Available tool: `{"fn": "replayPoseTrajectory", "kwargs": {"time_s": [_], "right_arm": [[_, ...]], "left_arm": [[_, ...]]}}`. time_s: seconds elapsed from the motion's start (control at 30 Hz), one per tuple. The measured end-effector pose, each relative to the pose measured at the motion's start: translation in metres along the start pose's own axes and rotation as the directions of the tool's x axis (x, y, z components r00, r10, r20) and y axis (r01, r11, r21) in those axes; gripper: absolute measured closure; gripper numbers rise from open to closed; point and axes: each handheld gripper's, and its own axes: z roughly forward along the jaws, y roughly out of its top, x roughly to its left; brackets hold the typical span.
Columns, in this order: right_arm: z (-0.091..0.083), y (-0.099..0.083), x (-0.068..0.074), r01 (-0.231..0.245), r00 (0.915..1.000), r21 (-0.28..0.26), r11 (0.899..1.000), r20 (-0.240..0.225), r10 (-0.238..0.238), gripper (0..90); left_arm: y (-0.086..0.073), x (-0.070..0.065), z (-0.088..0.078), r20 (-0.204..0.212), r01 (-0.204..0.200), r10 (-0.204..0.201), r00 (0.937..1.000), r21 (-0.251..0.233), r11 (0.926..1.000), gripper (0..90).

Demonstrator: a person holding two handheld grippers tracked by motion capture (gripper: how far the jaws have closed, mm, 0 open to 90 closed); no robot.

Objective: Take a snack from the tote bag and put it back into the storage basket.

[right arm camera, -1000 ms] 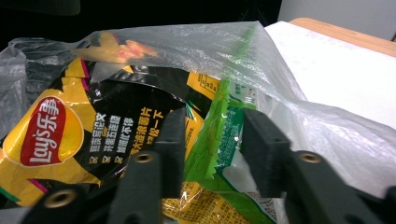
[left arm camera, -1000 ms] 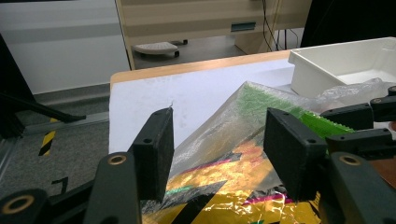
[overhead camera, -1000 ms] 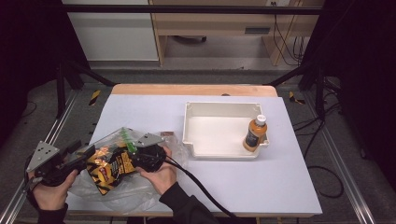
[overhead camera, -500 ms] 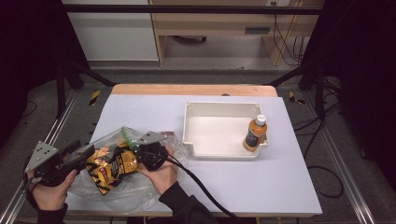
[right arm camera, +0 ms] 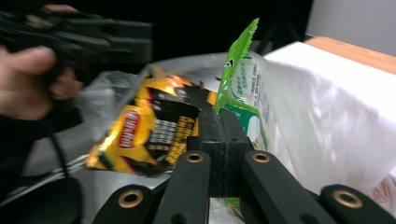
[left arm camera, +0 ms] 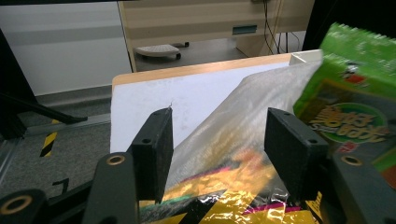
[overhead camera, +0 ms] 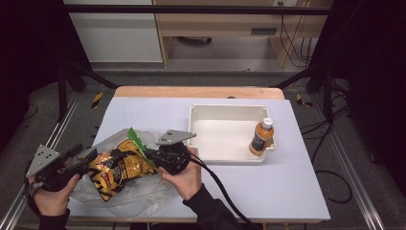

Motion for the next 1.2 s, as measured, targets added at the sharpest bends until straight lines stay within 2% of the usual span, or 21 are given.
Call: {"fn": "replayPoseTrajectory", "kwargs": {"time_s": [0.13,0.53,0.77,0.93,1.2], "right_arm": [[-0.011,0.004,0.005,0.009,0.9990,-0.024,1.000,-0.043,-0.010,90.0],[-0.047,0.033,0.011,0.063,0.9953,-0.082,0.995,-0.068,-0.069,90.0],[-0.077,0.050,0.002,0.090,0.9945,-0.121,0.988,-0.042,-0.096,90.0],[-0.099,0.058,-0.009,0.104,0.9939,-0.144,0.984,-0.021,-0.108,90.0],[-0.136,0.066,-0.031,0.068,0.9970,-0.194,0.979,-0.024,-0.074,90.0]], "left_arm": [[0.000,0.000,0.000,0.001,-0.002,0.002,1.0000,-0.002,1.0000,41.7],[0.001,-0.001,-0.002,0.000,0.002,-0.002,1.0000,-0.014,0.9999,41.3],[0.001,0.000,-0.003,-0.001,0.002,-0.002,1.0000,-0.018,0.9998,41.3],[0.001,0.000,-0.003,-0.004,0.002,-0.002,1.0000,-0.019,0.9998,41.2],[0.001,-0.002,-0.002,-0.003,-0.002,0.002,1.0000,-0.013,0.9999,41.1]]}}
